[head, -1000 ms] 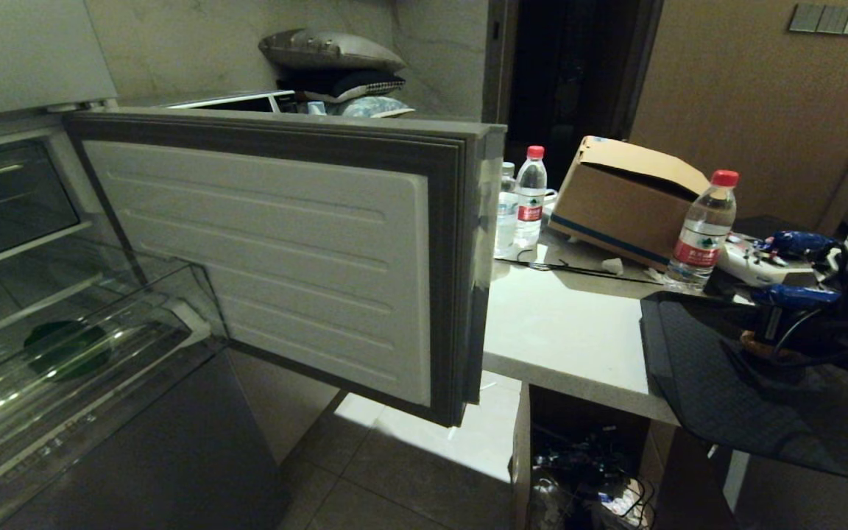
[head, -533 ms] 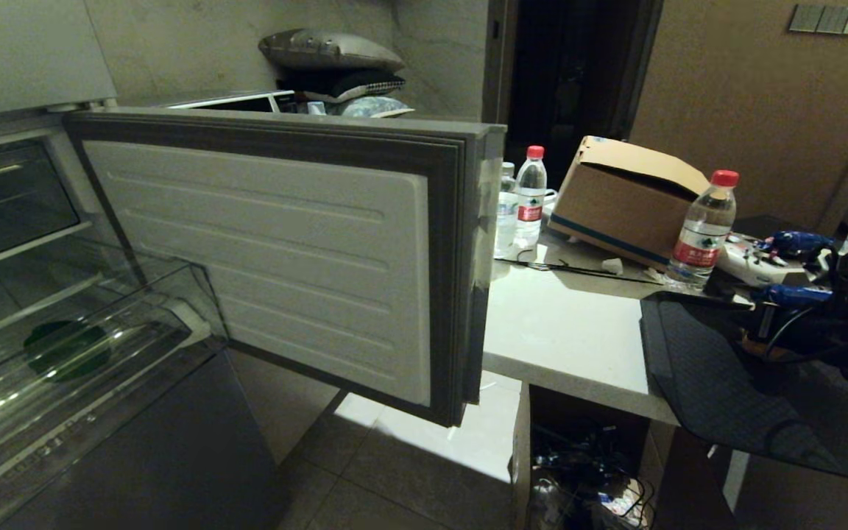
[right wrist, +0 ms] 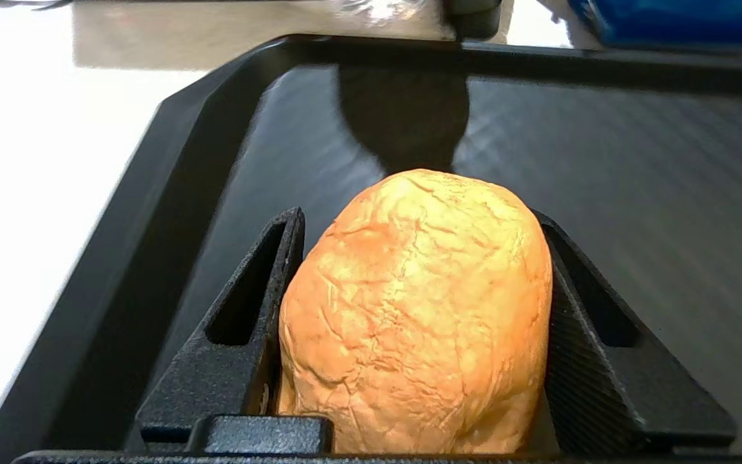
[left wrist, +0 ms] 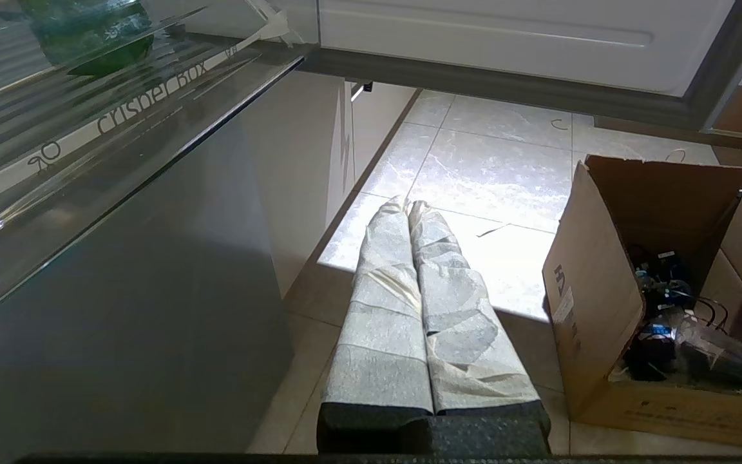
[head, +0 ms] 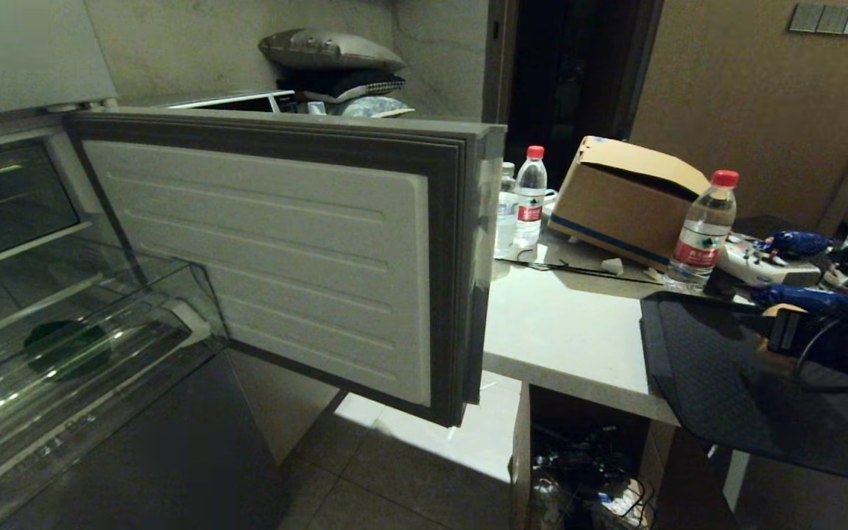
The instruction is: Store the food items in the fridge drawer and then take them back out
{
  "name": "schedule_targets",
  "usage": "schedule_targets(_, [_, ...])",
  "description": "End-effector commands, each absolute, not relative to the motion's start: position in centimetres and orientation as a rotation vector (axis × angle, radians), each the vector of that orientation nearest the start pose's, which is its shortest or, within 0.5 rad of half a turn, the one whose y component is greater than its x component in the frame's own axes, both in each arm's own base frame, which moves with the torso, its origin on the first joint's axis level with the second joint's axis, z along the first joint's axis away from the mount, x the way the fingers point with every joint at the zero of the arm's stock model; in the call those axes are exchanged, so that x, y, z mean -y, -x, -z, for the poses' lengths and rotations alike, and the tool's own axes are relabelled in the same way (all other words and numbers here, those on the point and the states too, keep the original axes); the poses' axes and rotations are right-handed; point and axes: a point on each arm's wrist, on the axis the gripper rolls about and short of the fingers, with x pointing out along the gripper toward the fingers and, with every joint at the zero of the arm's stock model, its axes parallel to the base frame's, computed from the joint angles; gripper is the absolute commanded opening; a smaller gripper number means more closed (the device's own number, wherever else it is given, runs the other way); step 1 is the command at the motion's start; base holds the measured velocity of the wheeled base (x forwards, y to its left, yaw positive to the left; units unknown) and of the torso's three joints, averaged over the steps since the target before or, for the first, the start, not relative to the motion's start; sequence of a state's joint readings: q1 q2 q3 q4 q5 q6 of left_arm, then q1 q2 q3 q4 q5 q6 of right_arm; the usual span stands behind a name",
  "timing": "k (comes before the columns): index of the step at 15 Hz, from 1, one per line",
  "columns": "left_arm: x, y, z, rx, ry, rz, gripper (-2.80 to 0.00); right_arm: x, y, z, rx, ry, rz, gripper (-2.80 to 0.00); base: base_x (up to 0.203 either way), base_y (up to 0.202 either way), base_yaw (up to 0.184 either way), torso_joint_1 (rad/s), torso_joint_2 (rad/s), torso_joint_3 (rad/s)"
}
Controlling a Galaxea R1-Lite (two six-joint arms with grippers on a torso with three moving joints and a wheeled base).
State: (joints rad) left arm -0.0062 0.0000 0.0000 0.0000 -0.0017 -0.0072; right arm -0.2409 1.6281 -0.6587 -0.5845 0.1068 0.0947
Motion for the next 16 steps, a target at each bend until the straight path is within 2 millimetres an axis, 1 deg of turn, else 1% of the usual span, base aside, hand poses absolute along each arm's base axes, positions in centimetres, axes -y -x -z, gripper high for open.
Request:
schedule_targets(1, [0.0, 2.3, -7.5, 0.0, 0.008, 0.008, -2.8, 4.3, -19.9, -18.2, -0.264, -0.104, 0.122, -2.8, 0.0, 0.0, 0.0, 0.0, 0.0, 0.0])
schedule_targets(2, [0.0, 2.3, -7.5, 0.0, 0.008, 0.008, -2.8, 3.7, -17.6, -17.9, -0.248, -0.075, 0.103, -2.8, 0.0, 0.0, 0.0, 0.0, 0.0, 0.0])
schedule_targets(4, [0.0, 2.3, -7.5, -0.003, 0.008, 0.008, -2.8, 2.4, -12.5, -16.7, -0.202, -0.031, 0.056, -2.8, 0.0, 0.0, 0.0, 0.0, 0.0, 0.0])
schedule_targets(6, [0.0, 2.3, -7.6, -0.002, 0.008, 0.008, -2.8, 1.3, -8.2, -15.0, -0.135, 0.005, 0.025, -2.8, 0.0, 0.0, 0.0, 0.0, 0.0, 0.0])
schedule_targets(7, [0.0, 2.3, -7.5, 0.0, 0.008, 0.008, -2.8, 0.9, -6.4, -14.2, -0.101, 0.017, 0.01, -2.8, 0.0, 0.0, 0.0, 0.0, 0.0, 0.0])
schedule_targets(9, [0.0, 2.3, -7.5, 0.0, 0.008, 0.008, -2.8, 0.2, -3.7, -12.7, -0.065, 0.035, -0.019, -2.8, 0.0, 0.0, 0.0, 0.0, 0.0, 0.0])
schedule_targets(12, [0.0, 2.3, -7.5, 0.0, 0.008, 0.008, -2.8, -0.3, -0.5, -10.2, -0.036, 0.065, -0.06, -2.8, 0.0, 0.0, 0.0, 0.0, 0.0, 0.0])
schedule_targets(14, [0.0, 2.3, -7.6, -0.002, 0.008, 0.008, -2.8, -0.3, 1.2, -9.3, 0.054, 0.083, -0.053, -2.8, 0.0, 0.0, 0.0, 0.0, 0.0, 0.0])
schedule_targets(15, [0.0, 2.3, -7.6, -0.002, 0.008, 0.008, -2.8, -0.2, 1.8, -8.8, 0.105, 0.092, -0.05, -2.8, 0.0, 0.0, 0.0, 0.0, 0.0, 0.0])
schedule_targets(16, [0.0, 2.3, -7.5, 0.0, 0.008, 0.008, -2.8, -0.2, 2.1, -8.3, 0.116, 0.1, -0.037, -2.8, 0.0, 0.0, 0.0, 0.0, 0.0, 0.0])
